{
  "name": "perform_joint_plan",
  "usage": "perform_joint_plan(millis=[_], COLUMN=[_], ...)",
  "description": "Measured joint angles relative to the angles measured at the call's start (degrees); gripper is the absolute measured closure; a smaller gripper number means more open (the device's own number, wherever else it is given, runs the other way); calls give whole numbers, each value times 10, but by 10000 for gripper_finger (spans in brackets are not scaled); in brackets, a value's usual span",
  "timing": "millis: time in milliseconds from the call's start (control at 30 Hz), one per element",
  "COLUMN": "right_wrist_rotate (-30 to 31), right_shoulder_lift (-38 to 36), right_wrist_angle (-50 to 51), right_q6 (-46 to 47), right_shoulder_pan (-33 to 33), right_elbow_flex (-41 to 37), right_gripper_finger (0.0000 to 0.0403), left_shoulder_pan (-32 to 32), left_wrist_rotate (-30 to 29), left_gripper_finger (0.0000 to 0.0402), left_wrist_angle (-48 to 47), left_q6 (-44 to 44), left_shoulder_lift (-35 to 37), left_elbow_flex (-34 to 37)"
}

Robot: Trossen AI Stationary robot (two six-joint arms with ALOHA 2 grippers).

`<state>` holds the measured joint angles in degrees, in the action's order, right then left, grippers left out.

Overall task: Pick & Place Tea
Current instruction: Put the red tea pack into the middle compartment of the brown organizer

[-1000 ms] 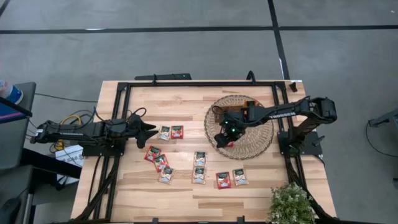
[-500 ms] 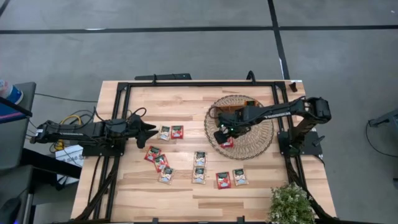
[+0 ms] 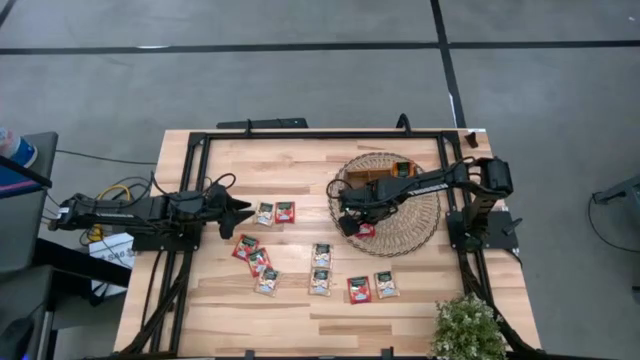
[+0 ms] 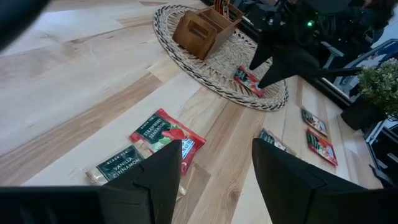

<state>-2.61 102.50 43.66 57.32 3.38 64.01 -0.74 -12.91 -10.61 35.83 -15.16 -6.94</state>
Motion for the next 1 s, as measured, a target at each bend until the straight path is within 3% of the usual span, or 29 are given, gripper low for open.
perform_joint_plan(millis=[1000], right_wrist_rotate=[13], right_shoulder_lift=[0], right_wrist_angle=[-31], right_q6=[-3], right_shoulder_pan=[9], right_elbow_flex=[-25], right_gripper_finger=[56], left_shoulder_pan=[0], left_wrist_rotate=[0], left_gripper_finger=[214], left_wrist_angle=[4], left_q6=[0], left_shoulder_lift=[0], left_elbow_flex=[0])
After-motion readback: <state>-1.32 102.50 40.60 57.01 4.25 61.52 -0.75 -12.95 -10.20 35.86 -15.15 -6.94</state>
